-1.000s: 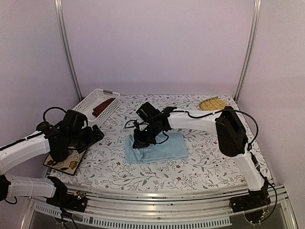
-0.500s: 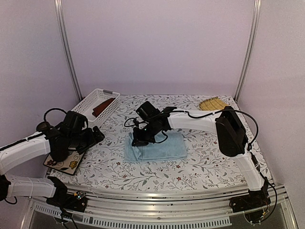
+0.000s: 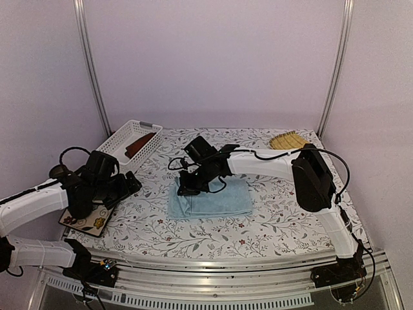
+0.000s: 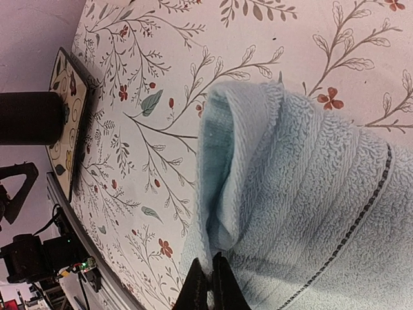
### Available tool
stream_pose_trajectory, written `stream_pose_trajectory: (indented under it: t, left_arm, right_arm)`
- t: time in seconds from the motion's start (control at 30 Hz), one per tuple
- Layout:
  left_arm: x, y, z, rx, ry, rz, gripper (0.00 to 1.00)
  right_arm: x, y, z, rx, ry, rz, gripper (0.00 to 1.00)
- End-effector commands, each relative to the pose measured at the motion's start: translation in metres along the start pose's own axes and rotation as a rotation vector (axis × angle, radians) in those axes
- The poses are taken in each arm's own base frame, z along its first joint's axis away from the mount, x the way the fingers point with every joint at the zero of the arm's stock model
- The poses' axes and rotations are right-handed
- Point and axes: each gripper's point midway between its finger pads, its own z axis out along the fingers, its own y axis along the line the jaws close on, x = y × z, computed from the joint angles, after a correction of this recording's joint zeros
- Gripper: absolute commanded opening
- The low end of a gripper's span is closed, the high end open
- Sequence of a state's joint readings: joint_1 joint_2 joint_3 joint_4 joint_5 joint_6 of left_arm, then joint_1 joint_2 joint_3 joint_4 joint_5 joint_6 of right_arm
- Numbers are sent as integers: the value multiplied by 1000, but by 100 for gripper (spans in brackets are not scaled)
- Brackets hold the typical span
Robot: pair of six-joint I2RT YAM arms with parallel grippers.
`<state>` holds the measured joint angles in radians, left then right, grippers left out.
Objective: Roll the towels
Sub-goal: Fold the towel at the center of the board, then adjust the towel at the center of the board.
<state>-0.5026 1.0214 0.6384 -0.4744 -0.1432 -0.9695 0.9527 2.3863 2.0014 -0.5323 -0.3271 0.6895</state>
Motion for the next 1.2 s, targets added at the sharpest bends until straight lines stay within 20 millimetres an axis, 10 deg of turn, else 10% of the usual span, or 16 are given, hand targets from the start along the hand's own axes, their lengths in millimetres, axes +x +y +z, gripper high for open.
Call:
stream_pose_trajectory:
  t: [0.0,0.2,0.43,0.9,1.17]
  left_arm:
    - [-1,2,1,3,-5,-9,97]
    - [-1,1,3,0,-2,-5,97]
    - [-3,-6,8,12,5,8,97]
    - [5,-71,45,100,100,84,97]
    - [47,-101,89,142,226,101,89]
  right_arm:
    - [-7,20,-11,-76,-19,-22,9]
    - [-7,38,-13,-156,-8,-44,32]
    - [-18,50,-38,-169,-52,-91,32]
    - [-32,-83,-174,55,-241,68,32]
    - [-1,-108,-186,146,-207,-9,32]
